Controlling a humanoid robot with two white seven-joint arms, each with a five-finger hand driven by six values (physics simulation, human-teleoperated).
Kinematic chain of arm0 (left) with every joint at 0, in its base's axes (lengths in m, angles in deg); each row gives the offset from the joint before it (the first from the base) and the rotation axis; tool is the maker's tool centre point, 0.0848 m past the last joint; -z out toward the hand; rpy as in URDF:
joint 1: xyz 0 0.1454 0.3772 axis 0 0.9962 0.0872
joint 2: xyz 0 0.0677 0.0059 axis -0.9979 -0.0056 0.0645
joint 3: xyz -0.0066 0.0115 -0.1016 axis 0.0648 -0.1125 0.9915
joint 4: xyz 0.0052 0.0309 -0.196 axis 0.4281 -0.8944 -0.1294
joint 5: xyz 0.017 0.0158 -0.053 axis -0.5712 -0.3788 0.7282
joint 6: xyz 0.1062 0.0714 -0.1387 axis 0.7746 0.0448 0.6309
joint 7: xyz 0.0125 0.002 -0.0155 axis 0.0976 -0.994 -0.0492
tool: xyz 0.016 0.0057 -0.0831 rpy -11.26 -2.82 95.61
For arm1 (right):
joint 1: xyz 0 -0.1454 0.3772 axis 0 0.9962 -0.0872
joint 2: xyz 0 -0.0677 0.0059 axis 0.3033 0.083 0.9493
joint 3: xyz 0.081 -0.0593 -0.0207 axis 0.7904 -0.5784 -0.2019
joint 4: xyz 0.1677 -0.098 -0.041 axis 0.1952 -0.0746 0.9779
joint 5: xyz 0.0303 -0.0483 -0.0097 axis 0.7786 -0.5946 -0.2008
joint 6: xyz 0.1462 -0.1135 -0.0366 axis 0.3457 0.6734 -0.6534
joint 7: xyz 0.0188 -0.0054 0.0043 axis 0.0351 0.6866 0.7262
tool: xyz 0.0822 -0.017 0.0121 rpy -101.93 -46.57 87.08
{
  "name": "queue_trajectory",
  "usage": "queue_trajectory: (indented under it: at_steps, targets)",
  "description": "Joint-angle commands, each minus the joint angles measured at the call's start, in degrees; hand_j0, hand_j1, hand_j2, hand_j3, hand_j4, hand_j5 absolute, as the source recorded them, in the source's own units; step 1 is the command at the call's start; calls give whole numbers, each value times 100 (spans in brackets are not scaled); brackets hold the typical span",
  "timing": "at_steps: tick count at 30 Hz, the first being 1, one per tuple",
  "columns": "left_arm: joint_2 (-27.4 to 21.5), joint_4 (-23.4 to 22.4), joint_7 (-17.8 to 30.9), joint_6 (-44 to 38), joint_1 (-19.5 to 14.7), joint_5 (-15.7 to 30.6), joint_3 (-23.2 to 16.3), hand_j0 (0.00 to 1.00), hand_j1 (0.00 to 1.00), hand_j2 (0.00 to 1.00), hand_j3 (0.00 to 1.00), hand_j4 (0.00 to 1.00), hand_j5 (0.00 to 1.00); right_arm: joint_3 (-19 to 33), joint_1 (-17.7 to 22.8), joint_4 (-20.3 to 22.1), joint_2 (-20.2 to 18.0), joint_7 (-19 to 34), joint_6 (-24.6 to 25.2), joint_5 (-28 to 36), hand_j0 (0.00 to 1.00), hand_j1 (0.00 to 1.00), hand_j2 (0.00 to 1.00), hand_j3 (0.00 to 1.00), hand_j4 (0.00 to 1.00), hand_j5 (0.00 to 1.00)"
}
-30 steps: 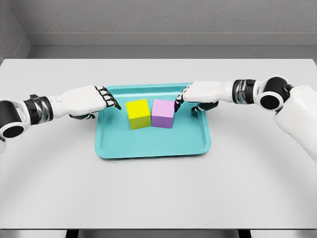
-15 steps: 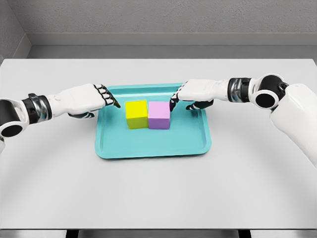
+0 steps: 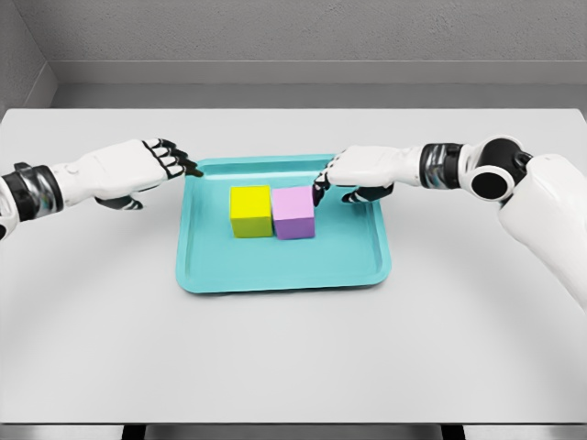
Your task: Push two cubes
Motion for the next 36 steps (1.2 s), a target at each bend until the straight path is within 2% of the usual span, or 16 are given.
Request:
queue_trajectory:
  at_steps: [1,36]
  targets:
    - [-28,14,-4,-10,0,49,3,100,100,100,100,100,100,6,0,1,-20,-2,16,35,61,61,61,61,61,61]
    - [-36,-30,-13,-10,9,49,12,100,100,100,100,100,100,-214,-9,-26,-2,-2,16,0,61,61,61,61,61,61]
